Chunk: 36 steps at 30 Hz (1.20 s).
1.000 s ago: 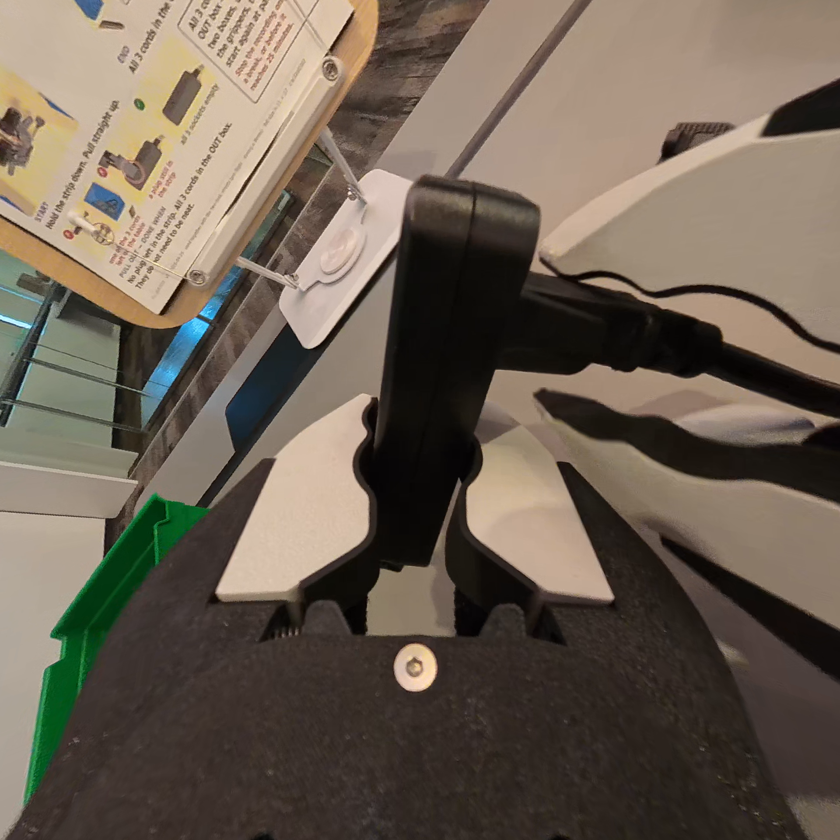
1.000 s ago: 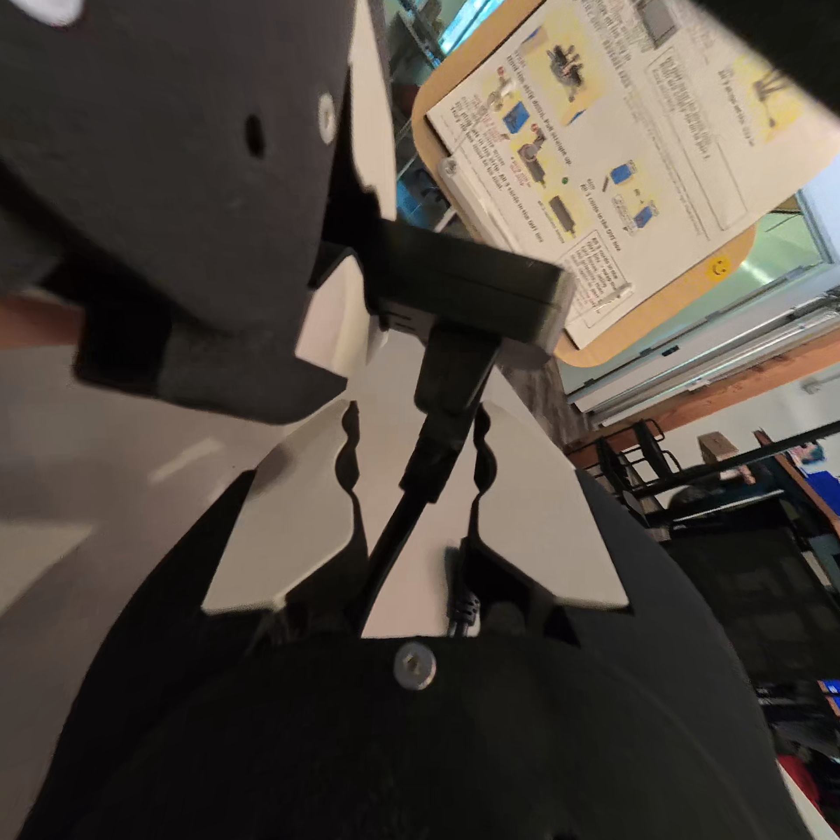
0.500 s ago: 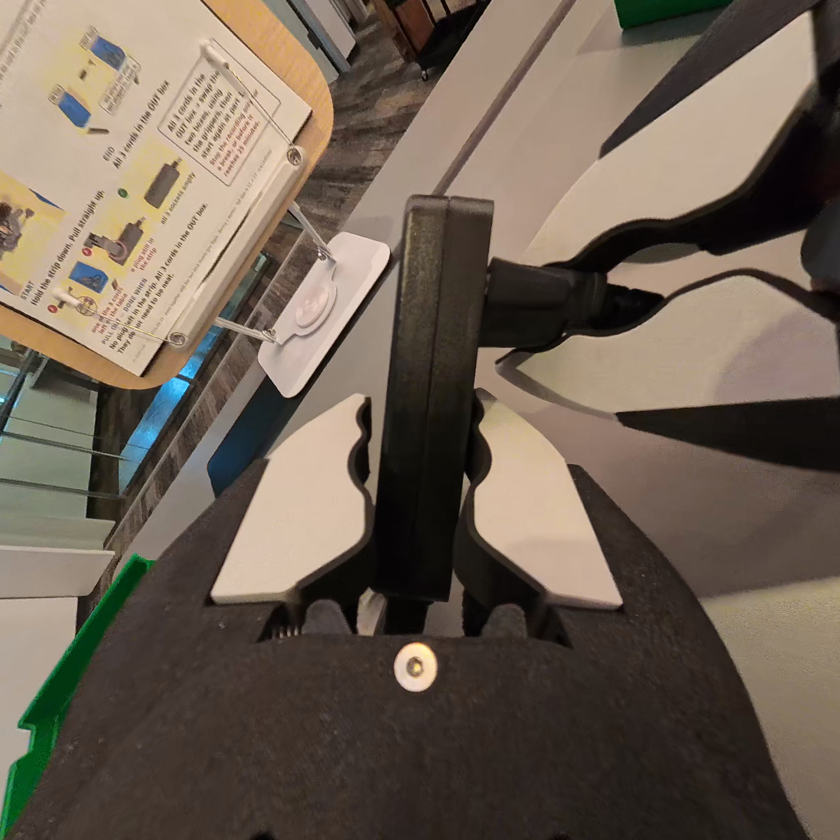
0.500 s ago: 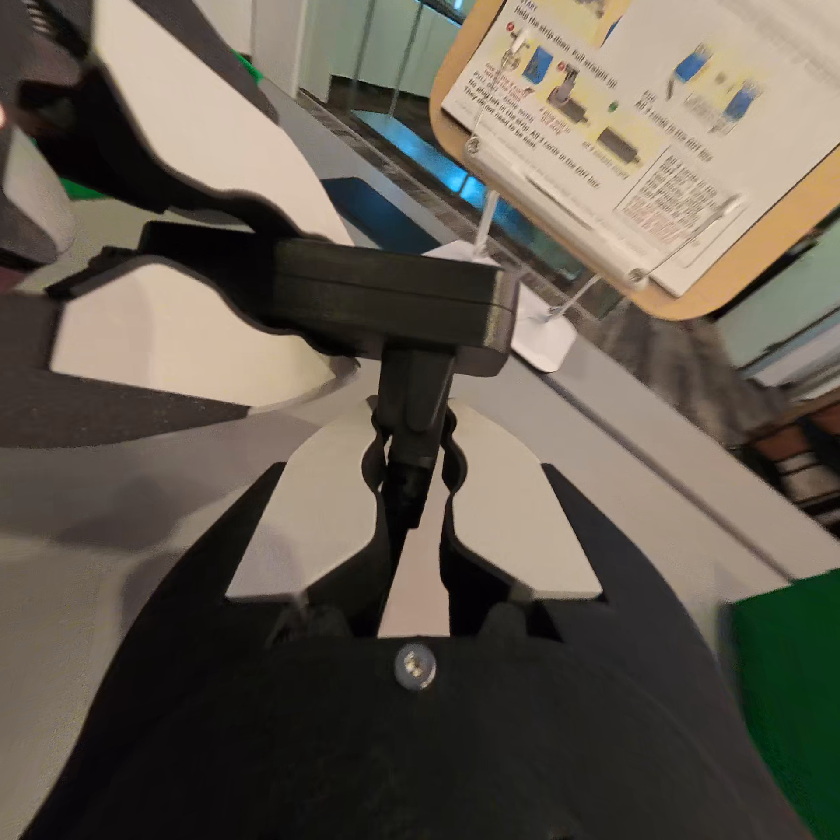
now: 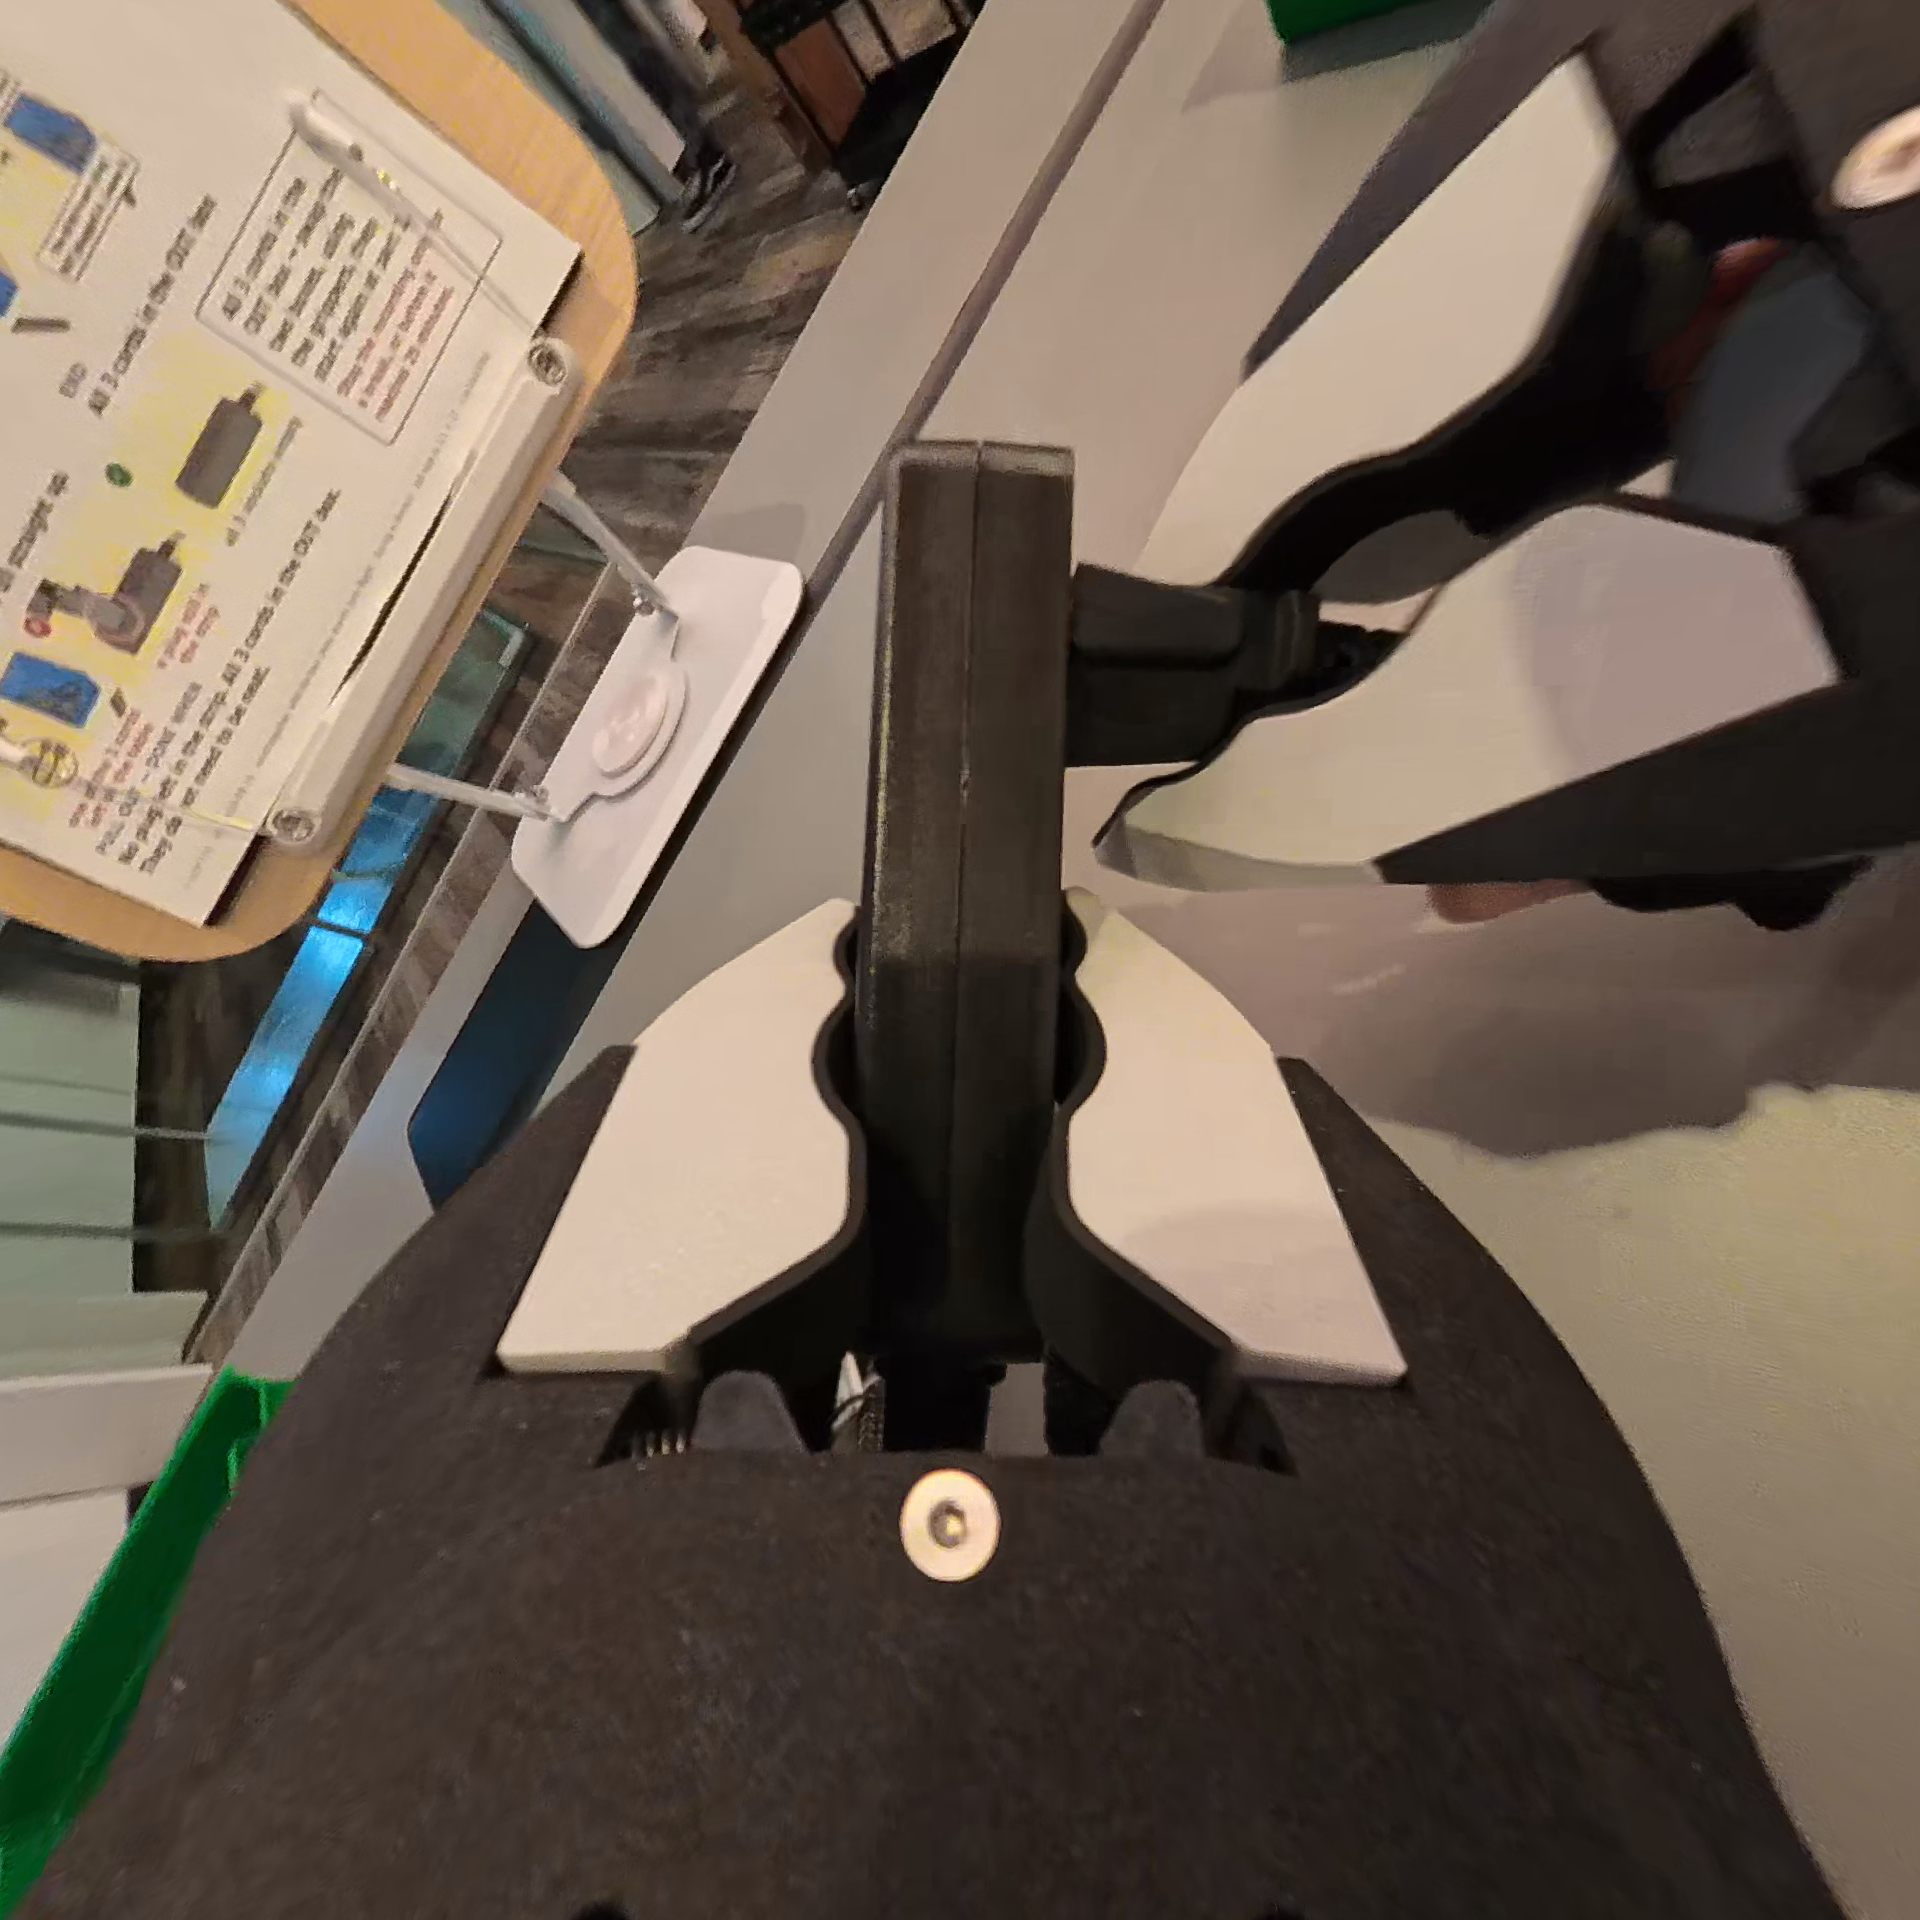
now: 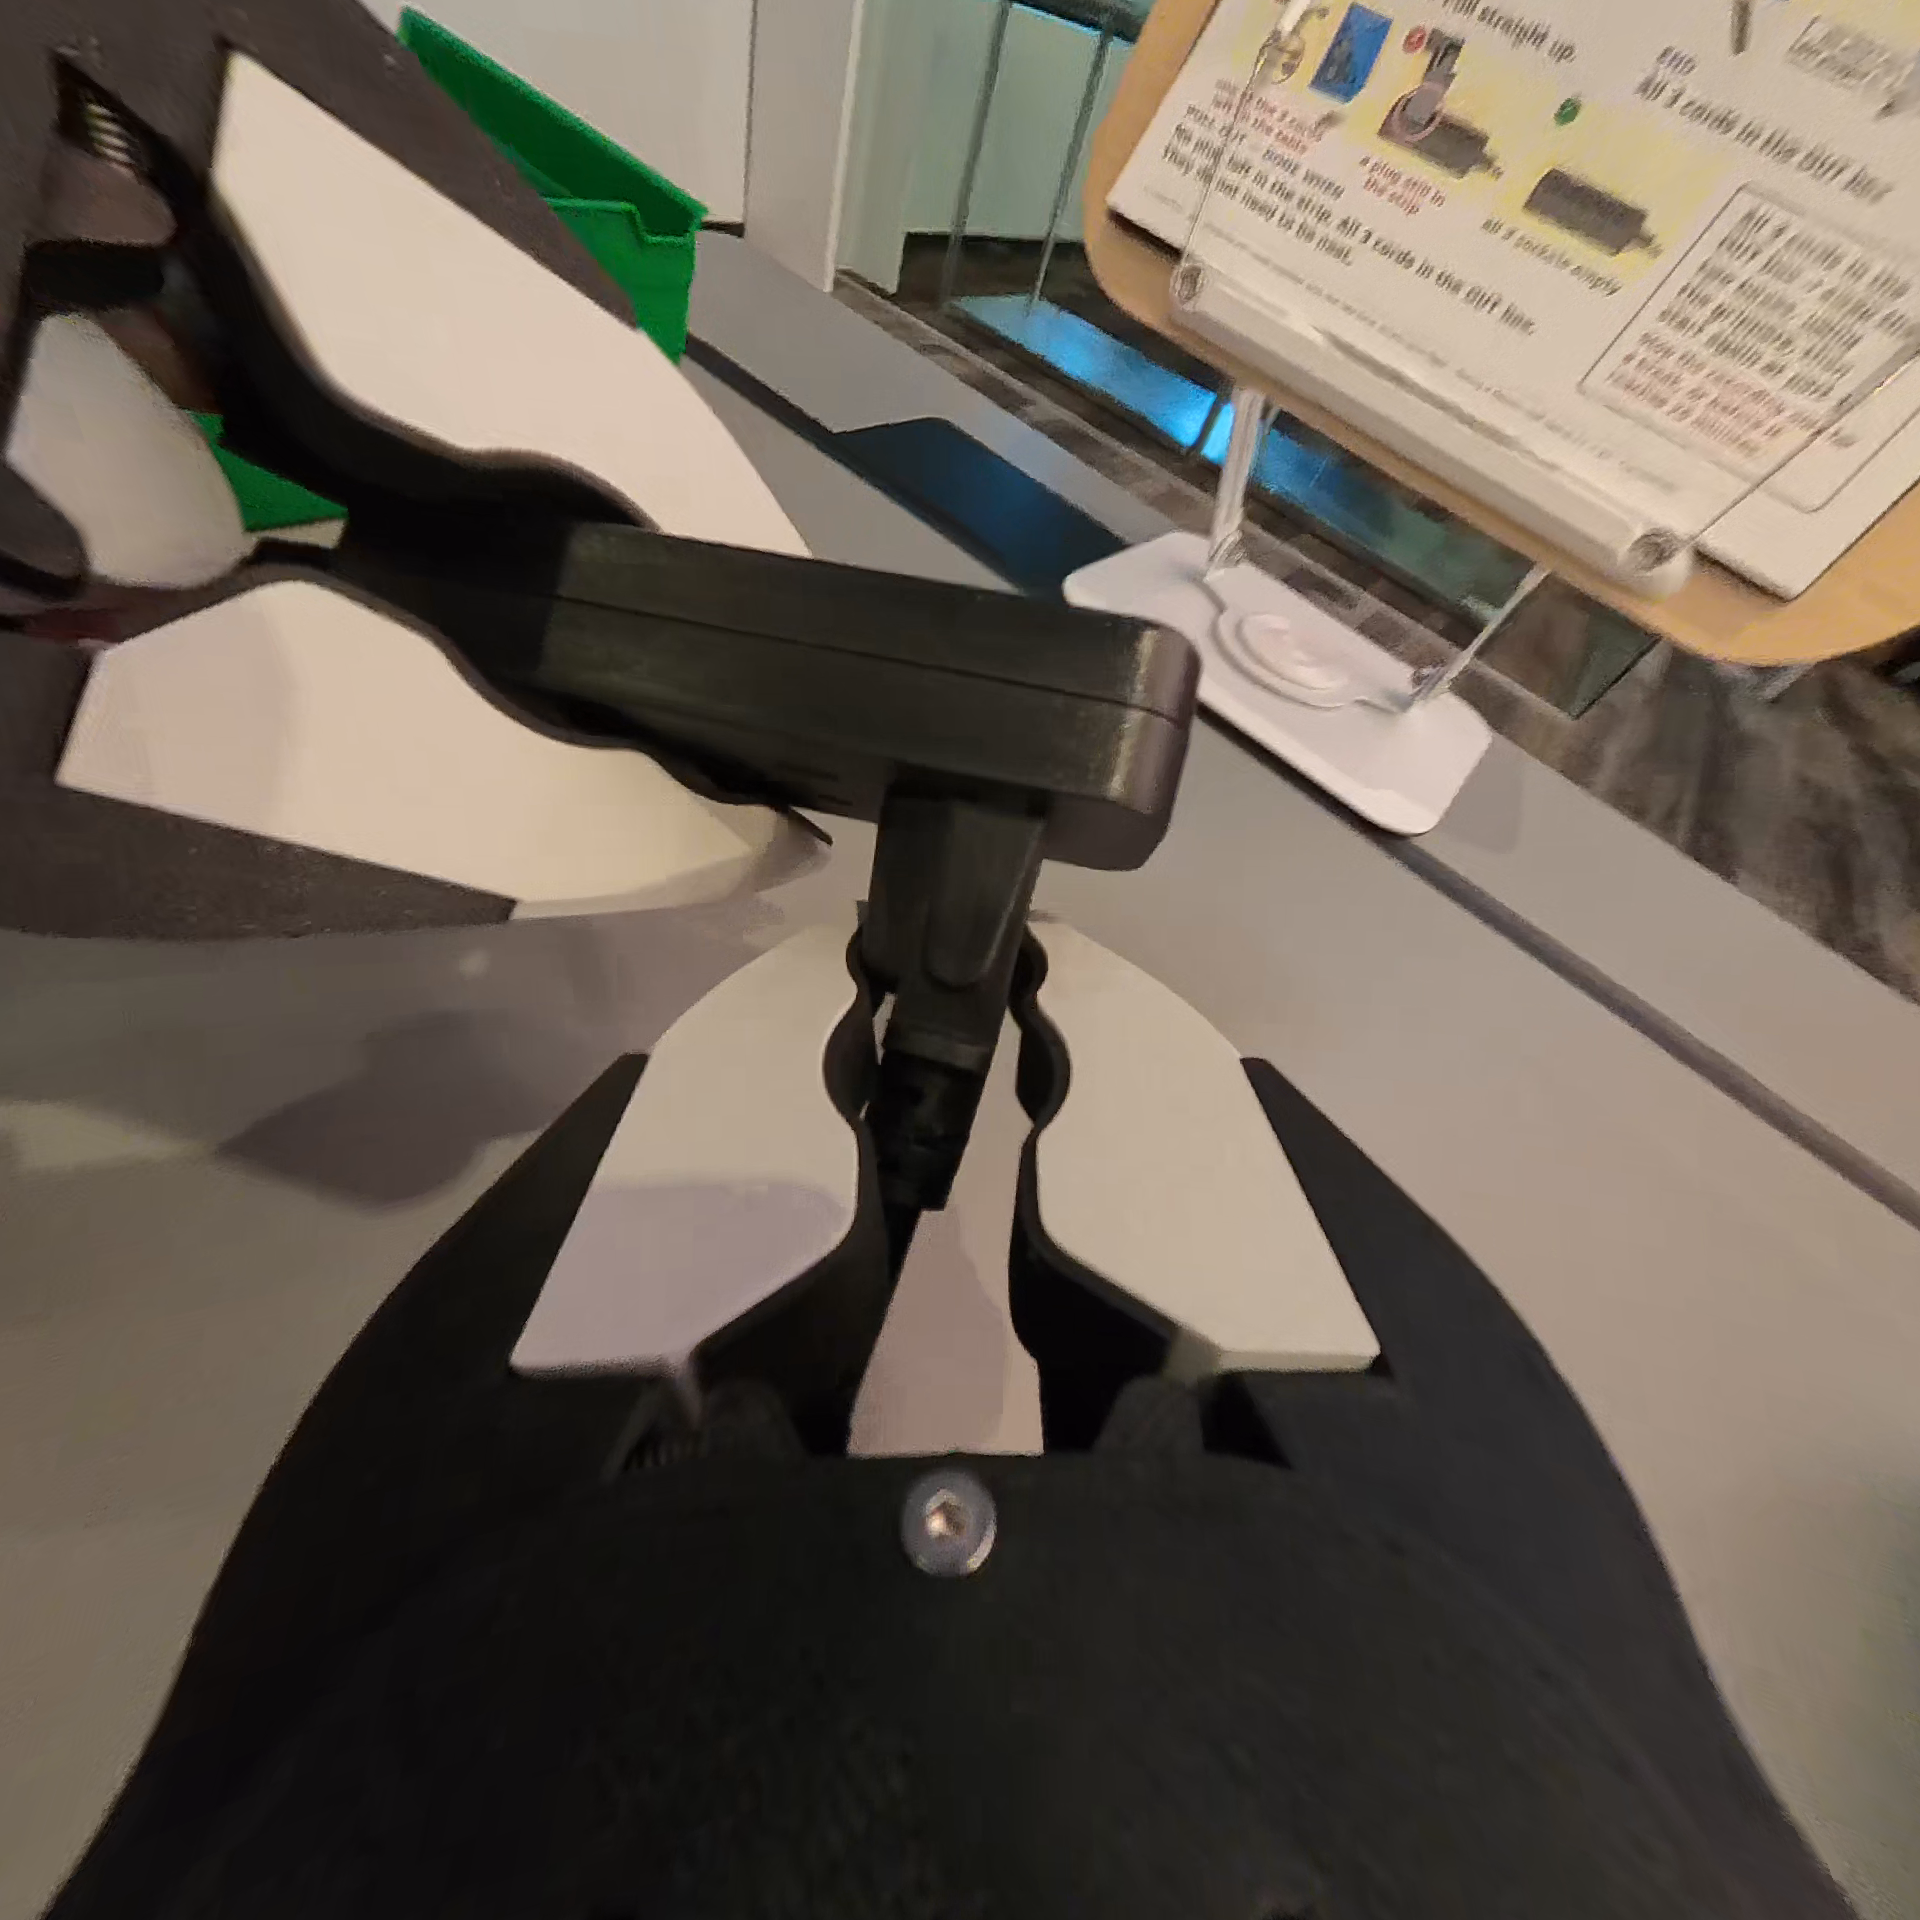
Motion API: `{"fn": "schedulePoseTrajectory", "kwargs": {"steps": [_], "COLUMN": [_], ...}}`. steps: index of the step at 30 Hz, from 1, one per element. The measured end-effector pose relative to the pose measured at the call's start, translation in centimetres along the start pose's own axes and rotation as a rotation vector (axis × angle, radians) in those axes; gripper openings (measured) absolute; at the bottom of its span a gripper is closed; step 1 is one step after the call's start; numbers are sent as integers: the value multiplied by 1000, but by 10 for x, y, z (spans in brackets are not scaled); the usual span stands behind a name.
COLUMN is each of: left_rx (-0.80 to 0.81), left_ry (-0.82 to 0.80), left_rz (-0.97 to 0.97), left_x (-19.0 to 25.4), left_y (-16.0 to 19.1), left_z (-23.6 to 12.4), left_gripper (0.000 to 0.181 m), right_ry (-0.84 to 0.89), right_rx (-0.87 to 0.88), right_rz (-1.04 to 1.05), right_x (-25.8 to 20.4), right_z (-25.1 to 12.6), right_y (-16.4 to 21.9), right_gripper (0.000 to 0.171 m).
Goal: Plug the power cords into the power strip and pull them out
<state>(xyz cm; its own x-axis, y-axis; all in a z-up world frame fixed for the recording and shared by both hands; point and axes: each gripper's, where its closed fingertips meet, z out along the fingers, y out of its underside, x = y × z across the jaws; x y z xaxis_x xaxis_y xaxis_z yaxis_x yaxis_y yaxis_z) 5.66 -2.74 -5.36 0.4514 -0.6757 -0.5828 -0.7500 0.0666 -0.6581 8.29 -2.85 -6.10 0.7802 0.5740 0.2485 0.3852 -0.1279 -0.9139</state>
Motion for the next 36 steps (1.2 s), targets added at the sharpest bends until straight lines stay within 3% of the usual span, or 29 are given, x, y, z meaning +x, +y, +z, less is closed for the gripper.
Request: {"fn": "schedulePoseTrajectory", "kwargs": {"steps": [8,22,27,29,32,36], "left_rx": [18,69,149,120,-50,-59], "left_ry": [-40,-5,-41,-35,-59,13], "left_rz": [119,153,-15,-33,60,25], "left_x": [-2,-6,-8,-8,-7,1], "left_y": [-3,-4,-13,-6,23,34], "left_z": [-2,-2,2,7,16,24], "left_gripper": [31,32,34,34,39,52], "right_ry": [-141,-164,-111,-71,9,11], "right_rx": [23,62,128,113,89,85], "right_rz": [-13,-124,9,-6,-90,-138], "right_x": [-5,-8,2,5,6,0], "right_z": [-1,-2,-6,-5,-5,-4], "right_y": [1,-1,-11,-10,-10,-9], "right_gripper": [21,25,21,20,20,21]}}
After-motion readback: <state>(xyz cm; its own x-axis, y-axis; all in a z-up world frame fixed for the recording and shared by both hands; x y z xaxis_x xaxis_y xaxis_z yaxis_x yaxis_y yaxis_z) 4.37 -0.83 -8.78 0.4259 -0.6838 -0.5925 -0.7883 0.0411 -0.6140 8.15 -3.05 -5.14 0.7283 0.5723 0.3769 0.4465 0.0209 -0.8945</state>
